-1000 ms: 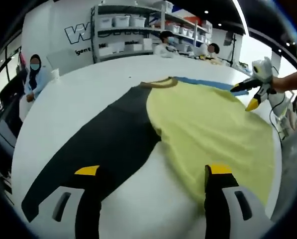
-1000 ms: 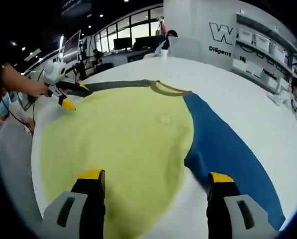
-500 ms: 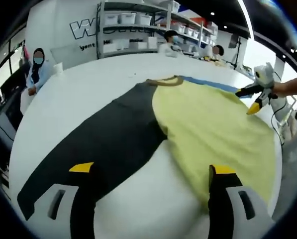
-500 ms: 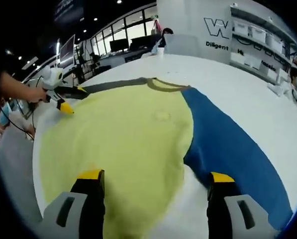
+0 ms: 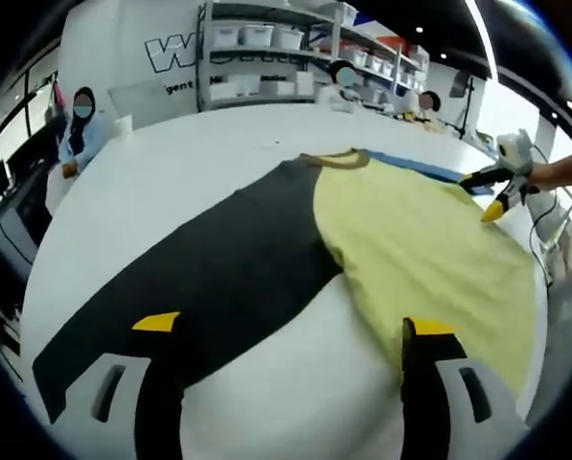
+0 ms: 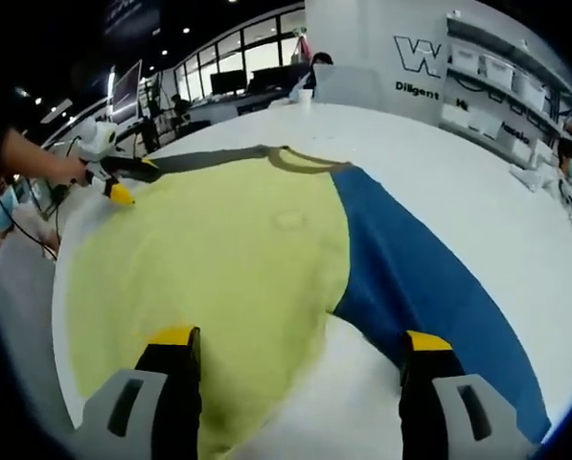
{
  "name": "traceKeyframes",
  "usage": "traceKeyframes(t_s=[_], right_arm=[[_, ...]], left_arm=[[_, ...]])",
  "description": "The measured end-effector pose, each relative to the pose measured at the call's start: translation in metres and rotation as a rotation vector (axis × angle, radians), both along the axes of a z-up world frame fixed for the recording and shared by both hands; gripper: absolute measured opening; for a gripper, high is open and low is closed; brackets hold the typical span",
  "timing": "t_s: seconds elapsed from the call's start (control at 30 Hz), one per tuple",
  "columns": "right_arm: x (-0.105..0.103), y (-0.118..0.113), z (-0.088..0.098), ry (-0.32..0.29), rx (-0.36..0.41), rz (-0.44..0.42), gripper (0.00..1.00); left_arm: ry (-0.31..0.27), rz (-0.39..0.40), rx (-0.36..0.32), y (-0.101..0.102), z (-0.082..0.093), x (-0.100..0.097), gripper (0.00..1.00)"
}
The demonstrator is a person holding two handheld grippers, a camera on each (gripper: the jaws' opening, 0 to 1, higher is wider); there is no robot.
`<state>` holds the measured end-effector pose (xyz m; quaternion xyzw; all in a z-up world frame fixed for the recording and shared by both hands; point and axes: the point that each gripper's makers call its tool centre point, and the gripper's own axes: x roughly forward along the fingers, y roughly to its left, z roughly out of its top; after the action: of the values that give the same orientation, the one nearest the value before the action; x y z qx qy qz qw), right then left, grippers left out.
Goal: Fold the garment on the visible template until the final outline fits inside the template.
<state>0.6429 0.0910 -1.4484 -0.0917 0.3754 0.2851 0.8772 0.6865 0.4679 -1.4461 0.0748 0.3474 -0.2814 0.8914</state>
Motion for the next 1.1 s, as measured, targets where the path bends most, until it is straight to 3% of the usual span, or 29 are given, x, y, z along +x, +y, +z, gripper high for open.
traceKeyframes(t_s=[0.17, 0.43, 0.6, 0.9, 1.03, 1.1], right_arm=[[-0.007, 0.011, 0.002, 0.02, 0.014, 0.023, 0.88], [-0.007, 0.019, 0.014, -0.017, 0.019, 0.049, 0.88], [-0.007, 0.014, 0.025, -0.041, 0.027, 0.033, 0.9], [-0.013, -0.007, 0.035, -0.071, 0.016, 0.004, 0.89], [-0.018, -0.014, 0.037, -0.074, 0.018, -0.01, 0.89], [-0.021, -0.019, 0.039, -0.079, 0.025, -0.025, 0.9]], left_arm=[[0.0, 0.005, -0.002, -0.003, 0.002, -0.001, 0.99], [-0.045, -0.028, -0.004, -0.012, 0.016, -0.003, 0.99], [-0.069, -0.021, 0.0, -0.007, 0.026, -0.007, 0.99], [-0.128, 0.042, 0.026, 0.022, 0.042, -0.007, 0.94], [-0.159, 0.111, 0.078, 0.052, 0.044, -0.005, 0.88], [-0.156, 0.163, 0.061, 0.067, 0.046, -0.004, 0.86]])
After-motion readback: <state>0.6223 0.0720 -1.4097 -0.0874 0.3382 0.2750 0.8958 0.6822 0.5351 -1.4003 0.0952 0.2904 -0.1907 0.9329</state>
